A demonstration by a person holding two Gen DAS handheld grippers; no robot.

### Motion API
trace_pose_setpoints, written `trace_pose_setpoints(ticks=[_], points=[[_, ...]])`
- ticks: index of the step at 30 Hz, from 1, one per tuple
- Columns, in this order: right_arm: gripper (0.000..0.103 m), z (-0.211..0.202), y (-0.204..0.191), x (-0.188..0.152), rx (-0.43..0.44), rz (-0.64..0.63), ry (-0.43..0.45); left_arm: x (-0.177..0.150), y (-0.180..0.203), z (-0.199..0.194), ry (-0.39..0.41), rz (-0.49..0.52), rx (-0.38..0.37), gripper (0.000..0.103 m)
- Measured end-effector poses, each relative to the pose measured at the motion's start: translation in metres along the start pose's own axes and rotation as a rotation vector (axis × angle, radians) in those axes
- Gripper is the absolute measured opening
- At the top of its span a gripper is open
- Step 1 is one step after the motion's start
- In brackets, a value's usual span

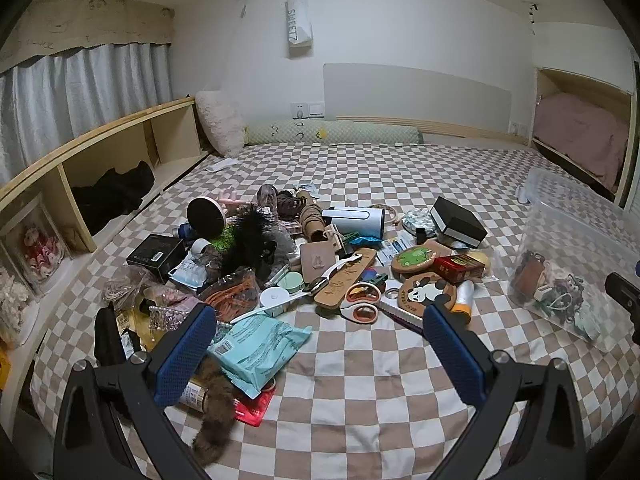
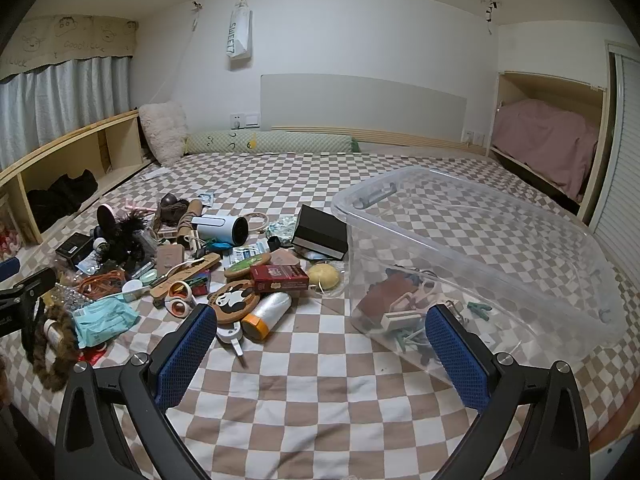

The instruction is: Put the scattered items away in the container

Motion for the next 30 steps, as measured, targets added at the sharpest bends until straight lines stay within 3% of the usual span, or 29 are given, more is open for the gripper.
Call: trace_pose_setpoints(ticks=[30], points=[[0.103, 0.0018, 0.0022, 0.0012, 0.006, 0.006, -0.006, 0.002, 0.0001, -0.0008, 0.019, 0.015, 0.011, 0.103]])
Point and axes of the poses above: each gripper's, at about its wrist camera, not at the fingertips, and z roughly the way its jaws point, y to its right, x to its top, the point moved 10 cm from there along z, roughly the way its jaws point, and after that the axes turned 14 degrees about x, right-handed, at the moved point
